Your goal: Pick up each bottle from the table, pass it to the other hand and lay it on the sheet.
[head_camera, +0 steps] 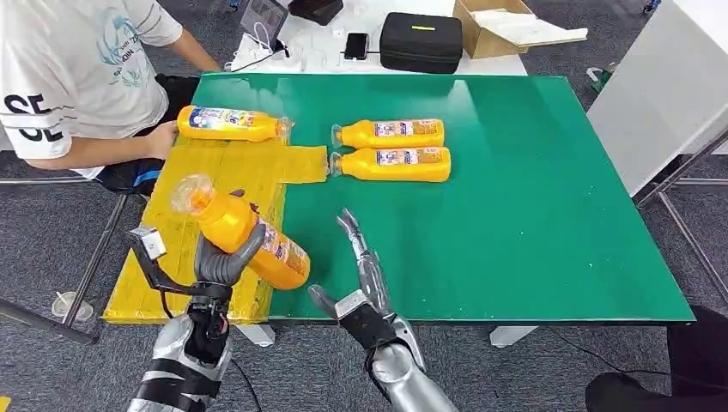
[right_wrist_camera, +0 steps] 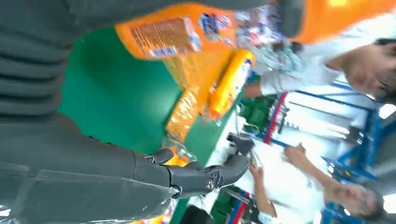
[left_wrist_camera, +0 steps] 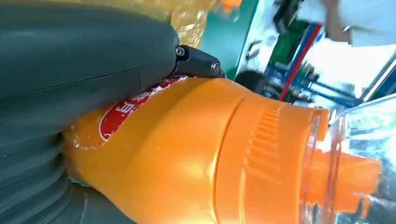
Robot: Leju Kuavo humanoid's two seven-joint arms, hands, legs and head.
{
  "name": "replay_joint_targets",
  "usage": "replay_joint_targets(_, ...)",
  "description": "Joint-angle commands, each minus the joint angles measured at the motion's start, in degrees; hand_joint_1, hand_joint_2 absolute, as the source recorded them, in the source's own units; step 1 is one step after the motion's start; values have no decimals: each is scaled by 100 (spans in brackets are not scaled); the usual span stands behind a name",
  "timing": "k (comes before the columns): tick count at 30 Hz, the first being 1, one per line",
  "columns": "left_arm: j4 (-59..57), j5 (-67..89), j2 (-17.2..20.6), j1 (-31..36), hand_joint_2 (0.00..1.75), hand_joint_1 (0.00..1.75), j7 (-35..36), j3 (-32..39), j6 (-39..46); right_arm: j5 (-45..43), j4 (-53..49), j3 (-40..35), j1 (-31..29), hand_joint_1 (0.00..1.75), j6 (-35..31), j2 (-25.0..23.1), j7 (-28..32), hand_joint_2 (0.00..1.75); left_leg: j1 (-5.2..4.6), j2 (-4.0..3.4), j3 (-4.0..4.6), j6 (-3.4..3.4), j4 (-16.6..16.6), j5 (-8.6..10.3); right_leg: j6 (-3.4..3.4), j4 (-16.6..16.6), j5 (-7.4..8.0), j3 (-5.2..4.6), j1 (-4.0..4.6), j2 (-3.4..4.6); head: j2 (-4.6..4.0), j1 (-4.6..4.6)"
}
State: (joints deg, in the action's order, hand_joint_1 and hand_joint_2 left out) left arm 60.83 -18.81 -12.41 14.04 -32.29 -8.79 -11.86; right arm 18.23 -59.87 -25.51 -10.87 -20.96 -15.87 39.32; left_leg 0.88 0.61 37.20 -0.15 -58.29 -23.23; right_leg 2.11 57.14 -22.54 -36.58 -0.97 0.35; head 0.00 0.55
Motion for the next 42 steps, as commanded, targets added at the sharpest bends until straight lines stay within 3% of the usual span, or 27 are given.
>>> replay_joint_targets(1, -196, 1996, 254, 755, 175, 175, -763, 483, 1960, -545, -1746, -86, 259, 0, 32, 406, 67, 0, 2, 4, 0, 3, -4, -2, -6, 3, -3, 3, 4, -10, 0, 2)
replay_joint_targets(7, -219, 2021, 246, 744, 175, 175, -771, 482, 1964, -541, -1736, -91, 262, 0, 33, 402, 68, 0, 6, 2, -26, 4, 0, -8, -9, -5, -8, 31, 9, -9, 2, 0)
replay_joint_targets(9, -102, 3161, 418, 819, 175, 175, -771, 287, 3210, -758, -2002, -242, 228, 0, -66, 472, 68, 0, 3, -4, -11, 3, 0, -3, -5, -2, -2, 12, 5, -1, 0, 0)
replay_joint_targets(12, -611, 4226, 793, 1173, 175, 175, -771, -122, 4248, -874, -2025, -306, 165, 0, -116, 456, 68, 0, 6, -4, -23, 4, -6, -11, -9, 2, -10, 26, 9, -6, 0, 0)
replay_joint_targets(17, -2440, 6536, 1155, 1911, 175, 175, -558, -670, 4969, -1150, -2175, -400, 76, 0, -47, 506, 68, 0, 1, 15, -17, 1, 5, 4, -8, -1, -4, 20, 3, -20, 0, 0)
replay_joint_targets(25, -3879, 7656, 1506, 2237, 175, 175, -204, -1288, 3590, -1233, -1906, -320, 17, 0, 305, 448, 68, 0, 2, -18, -33, 4, 6, 1, -10, -5, 1, 28, 4, 4, 0, 0)
replay_joint_targets(28, -3904, 7634, 1538, 2254, 175, 175, -212, -1251, 3537, -1222, -1898, -320, 14, 0, 305, 436, 68, 0, 6, -25, -34, 3, 1, -5, -12, -3, -2, 29, 10, 10, 0, 0)
replay_joint_targets(33, -4147, 7539, 1701, 2261, 175, 175, -132, -1112, 2582, -1280, -1677, -232, -6, 0, 485, 359, 68, 0, 8, -22, -34, 2, 1, -5, -12, -2, -4, 28, 11, 7, 2, 0)
replay_joint_targets(42, -4245, 7401, 1739, 2141, 175, 175, -146, -954, 2162, -1276, -1404, -245, -61, 0, 645, 309, 68, 0, 6, -22, -28, 3, 3, 0, -11, -3, 0, 26, 8, 10, 0, -2)
